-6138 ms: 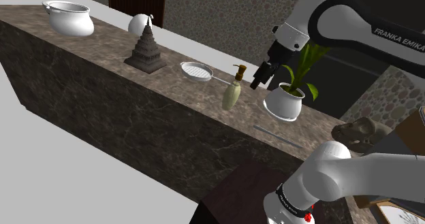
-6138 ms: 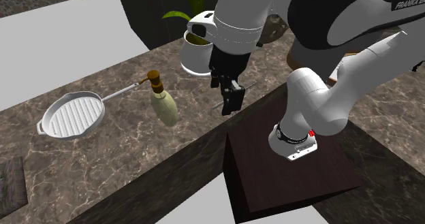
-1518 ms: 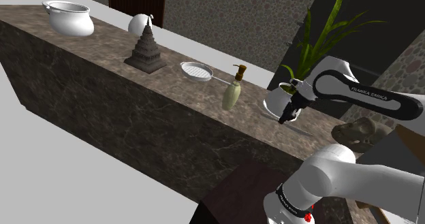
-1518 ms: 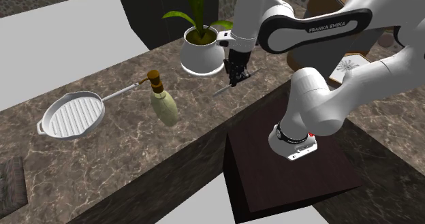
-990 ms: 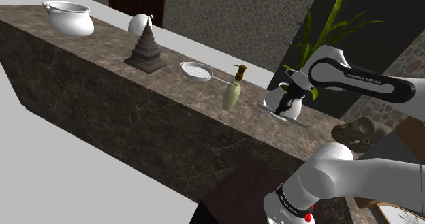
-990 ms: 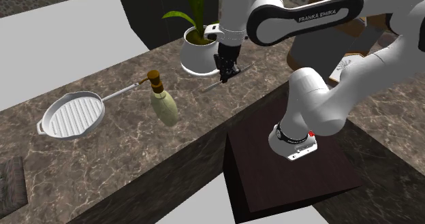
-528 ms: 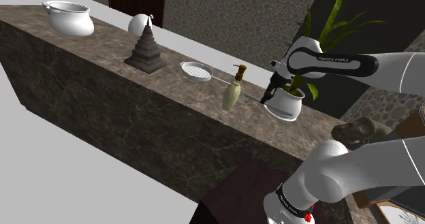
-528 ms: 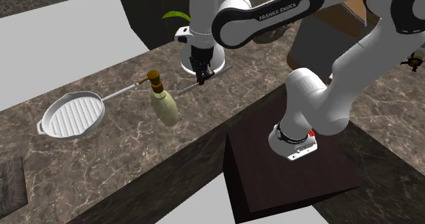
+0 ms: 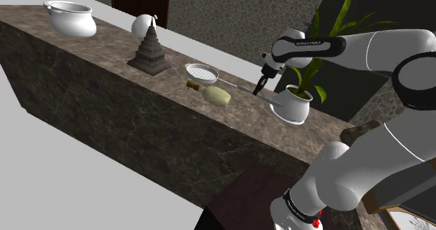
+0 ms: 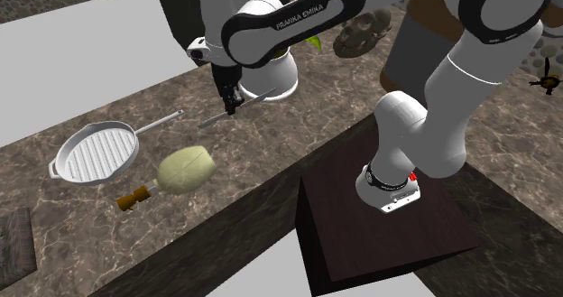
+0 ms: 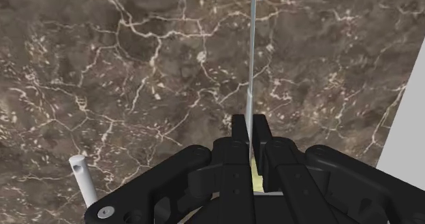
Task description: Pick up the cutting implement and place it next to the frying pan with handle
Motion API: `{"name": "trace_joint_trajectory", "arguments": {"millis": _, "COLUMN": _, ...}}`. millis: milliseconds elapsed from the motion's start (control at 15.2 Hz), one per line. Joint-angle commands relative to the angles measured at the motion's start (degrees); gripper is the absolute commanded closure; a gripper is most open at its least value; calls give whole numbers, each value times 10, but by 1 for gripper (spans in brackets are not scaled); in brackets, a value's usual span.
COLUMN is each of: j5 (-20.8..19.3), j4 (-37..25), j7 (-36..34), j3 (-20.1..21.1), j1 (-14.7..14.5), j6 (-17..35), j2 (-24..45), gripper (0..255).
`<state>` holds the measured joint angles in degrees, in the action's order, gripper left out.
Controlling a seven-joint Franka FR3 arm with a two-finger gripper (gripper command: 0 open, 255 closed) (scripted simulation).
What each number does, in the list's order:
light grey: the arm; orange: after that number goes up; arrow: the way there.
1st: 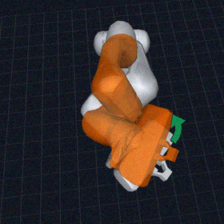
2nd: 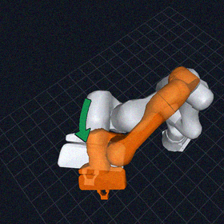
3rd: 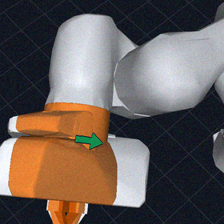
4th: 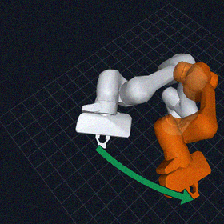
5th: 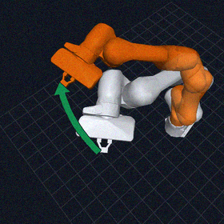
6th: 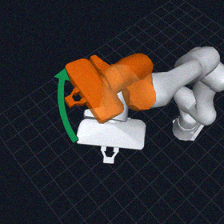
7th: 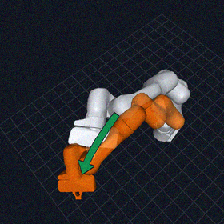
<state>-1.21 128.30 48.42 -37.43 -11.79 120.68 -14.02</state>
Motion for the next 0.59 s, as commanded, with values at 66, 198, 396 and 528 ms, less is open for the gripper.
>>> {"name": "trace_joint_trajectory", "arguments": {"millis": 66, "j5": 56, "j4": -72, "j7": 23, "j3": -14, "j1": -23, "j6": -5, "j2": 82, "gripper": 255}}
{"name": "trace_joint_trajectory", "arguments": {"millis": 198, "j5": 84, "j4": -108, "j7": 37, "j3": -18, "j1": -26, "j6": -12, "j2": 121, "gripper": 255}}
{"name": "trace_joint_trajectory", "arguments": {"millis": 396, "j5": 92, "j4": -93, "j7": 45, "j3": -18, "j1": -25, "j6": 10, "j2": 131, "gripper": 255}}
{"name": "trace_joint_trajectory", "arguments": {"millis": 528, "j5": 99, "j4": -83, "j7": 51, "j3": -18, "j1": -25, "j6": 24, "j2": 138, "gripper": 255}}
